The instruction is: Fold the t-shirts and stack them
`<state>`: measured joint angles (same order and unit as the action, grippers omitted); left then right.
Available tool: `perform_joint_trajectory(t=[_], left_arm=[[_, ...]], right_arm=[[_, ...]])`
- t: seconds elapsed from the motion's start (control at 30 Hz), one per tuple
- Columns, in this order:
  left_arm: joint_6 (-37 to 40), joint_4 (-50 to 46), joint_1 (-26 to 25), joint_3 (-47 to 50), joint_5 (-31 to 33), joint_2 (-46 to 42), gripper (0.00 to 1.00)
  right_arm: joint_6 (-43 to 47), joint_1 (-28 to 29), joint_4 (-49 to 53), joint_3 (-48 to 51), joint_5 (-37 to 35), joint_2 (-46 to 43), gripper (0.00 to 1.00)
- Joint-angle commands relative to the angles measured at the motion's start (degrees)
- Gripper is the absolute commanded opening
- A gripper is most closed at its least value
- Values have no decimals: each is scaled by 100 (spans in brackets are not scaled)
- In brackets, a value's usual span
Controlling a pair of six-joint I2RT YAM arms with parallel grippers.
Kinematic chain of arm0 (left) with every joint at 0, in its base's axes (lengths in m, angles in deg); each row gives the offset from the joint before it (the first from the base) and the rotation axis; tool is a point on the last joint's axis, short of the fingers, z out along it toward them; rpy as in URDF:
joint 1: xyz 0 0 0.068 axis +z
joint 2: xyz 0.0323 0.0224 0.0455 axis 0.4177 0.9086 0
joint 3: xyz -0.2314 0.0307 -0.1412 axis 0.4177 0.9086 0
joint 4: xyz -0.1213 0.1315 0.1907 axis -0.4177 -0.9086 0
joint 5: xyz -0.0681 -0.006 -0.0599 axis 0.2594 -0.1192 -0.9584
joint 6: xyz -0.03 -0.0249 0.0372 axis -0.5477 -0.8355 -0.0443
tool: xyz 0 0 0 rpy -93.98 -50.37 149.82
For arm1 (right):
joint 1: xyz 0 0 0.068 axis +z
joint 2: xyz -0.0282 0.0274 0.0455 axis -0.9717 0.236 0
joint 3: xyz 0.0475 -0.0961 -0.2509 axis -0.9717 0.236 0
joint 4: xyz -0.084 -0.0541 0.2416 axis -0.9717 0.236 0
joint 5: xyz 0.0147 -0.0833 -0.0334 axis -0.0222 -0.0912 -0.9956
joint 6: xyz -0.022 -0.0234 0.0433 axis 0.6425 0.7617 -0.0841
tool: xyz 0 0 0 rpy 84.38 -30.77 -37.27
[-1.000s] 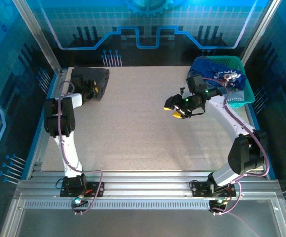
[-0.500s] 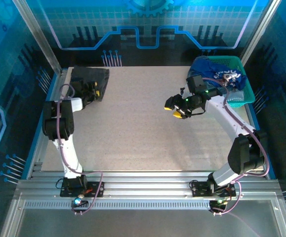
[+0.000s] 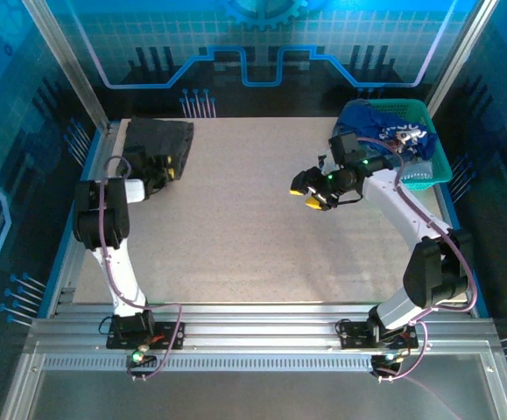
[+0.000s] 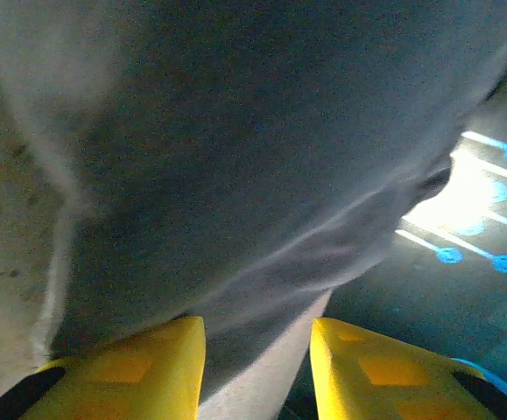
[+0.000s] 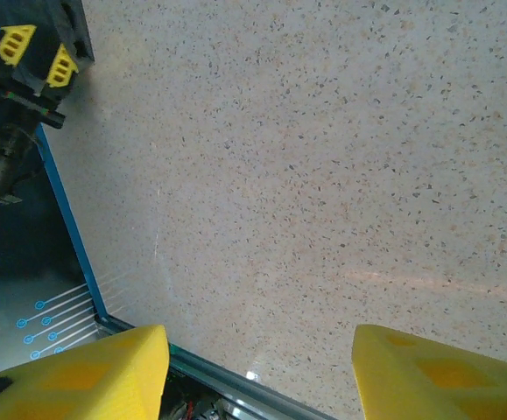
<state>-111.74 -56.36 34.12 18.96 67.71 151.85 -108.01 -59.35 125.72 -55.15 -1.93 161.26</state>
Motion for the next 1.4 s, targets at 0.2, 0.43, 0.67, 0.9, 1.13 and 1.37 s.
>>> perform_joint_trajectory(t=[0.2, 0.43, 0.67, 0.9, 1.13, 1.37], left_arm=[[367, -379, -171, 389, 367, -472, 45], [609, -72, -195, 381, 33, -527, 50], [3061, -3287, -557, -446, 718, -2611, 99], [3975, -4719, -1294, 35, 2241, -4875, 99], [4700, -5856, -1277, -16, 2518, -5843, 99], [6671, -5155, -1326, 1139, 4304, -6620, 99]], right_arm=[[-42, 93, -14, -120, 81, 8, 59], [144, 180, -491, -143, 284, -85, 59], [110, 162, -2118, 453, 44, -1203, 61], [81, 46, -2258, 378, 180, -1590, 91], [682, -2, -1058, -73, -473, -1855, 100], [1411, -20, 935, -549, -4079, -2033, 100]])
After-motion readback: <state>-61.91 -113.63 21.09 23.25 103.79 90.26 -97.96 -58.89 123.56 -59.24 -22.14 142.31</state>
